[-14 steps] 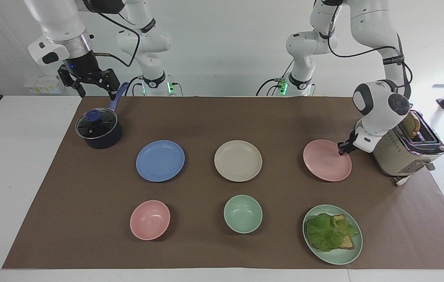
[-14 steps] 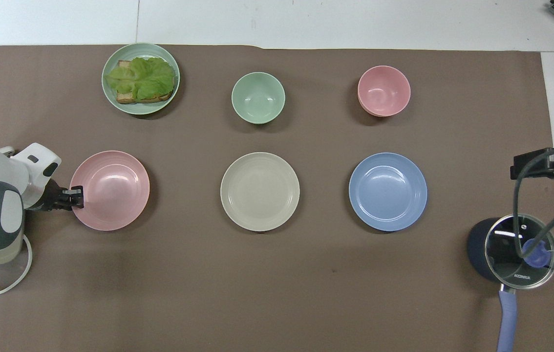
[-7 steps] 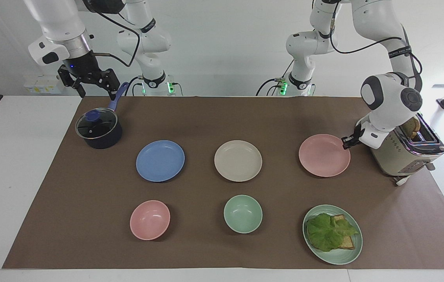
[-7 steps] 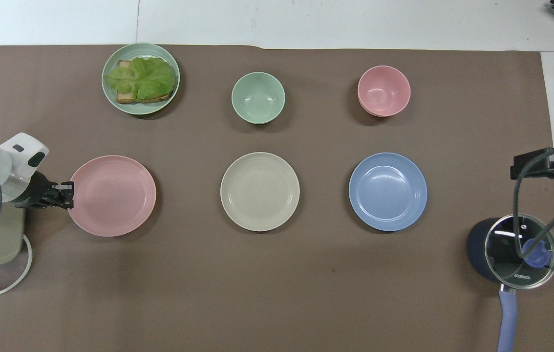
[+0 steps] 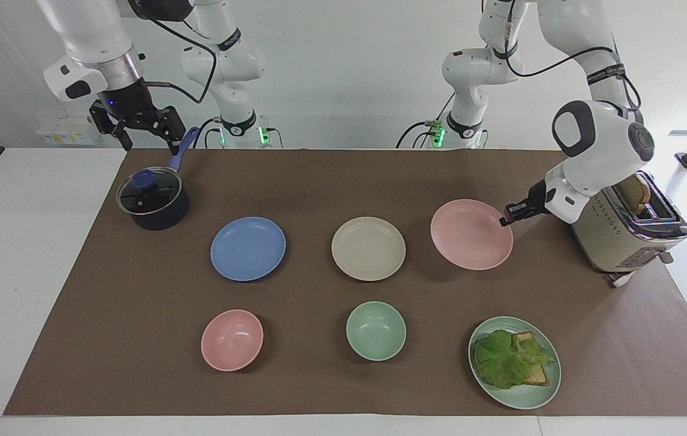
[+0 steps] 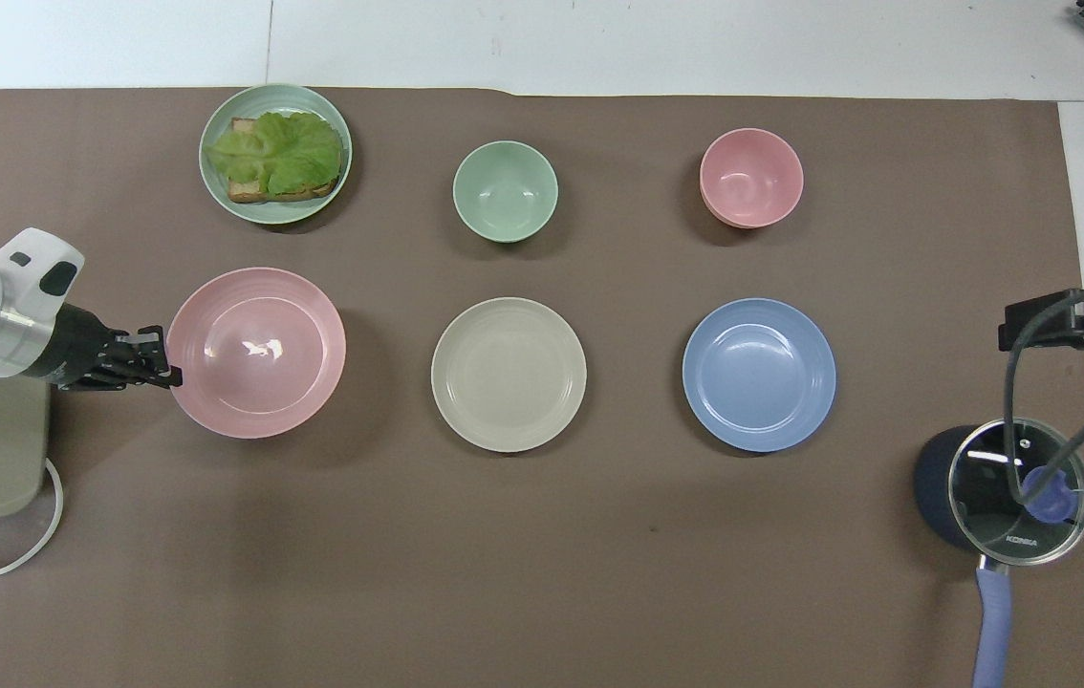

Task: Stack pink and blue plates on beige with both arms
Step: 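Lift the pink plate and lower it onto the beige plate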

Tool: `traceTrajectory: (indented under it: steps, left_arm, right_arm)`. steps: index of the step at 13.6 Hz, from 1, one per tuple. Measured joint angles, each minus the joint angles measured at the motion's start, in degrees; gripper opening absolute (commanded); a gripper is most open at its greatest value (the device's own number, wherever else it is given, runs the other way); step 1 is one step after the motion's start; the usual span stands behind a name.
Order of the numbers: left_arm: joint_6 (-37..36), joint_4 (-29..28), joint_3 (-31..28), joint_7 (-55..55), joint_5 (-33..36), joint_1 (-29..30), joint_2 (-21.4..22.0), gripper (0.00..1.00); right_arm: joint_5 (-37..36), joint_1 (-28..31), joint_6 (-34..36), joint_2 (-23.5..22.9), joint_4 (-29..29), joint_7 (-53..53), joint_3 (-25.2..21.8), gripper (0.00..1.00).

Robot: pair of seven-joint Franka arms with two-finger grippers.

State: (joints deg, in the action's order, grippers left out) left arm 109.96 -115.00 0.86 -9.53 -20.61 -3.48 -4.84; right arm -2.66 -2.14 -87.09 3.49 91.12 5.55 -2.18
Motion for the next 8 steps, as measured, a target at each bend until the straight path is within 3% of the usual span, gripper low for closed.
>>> traceTrajectory:
  steps: [4,8]
  left_arm:
    - [6.9,-0.2,0.5,-15.2,-2.5,-12.6,0.0,0.0]
    - [13.7,-3.2,0.5,-22.0,-4.5,-19.2,-0.2,0.0]
  right_arm:
    - [0.0,0.0,0.0,0.0,0.0,0.0,0.0,1.0]
    - [0.0,0.0,0.0,0.0,0.0,0.0,0.0,1.0]
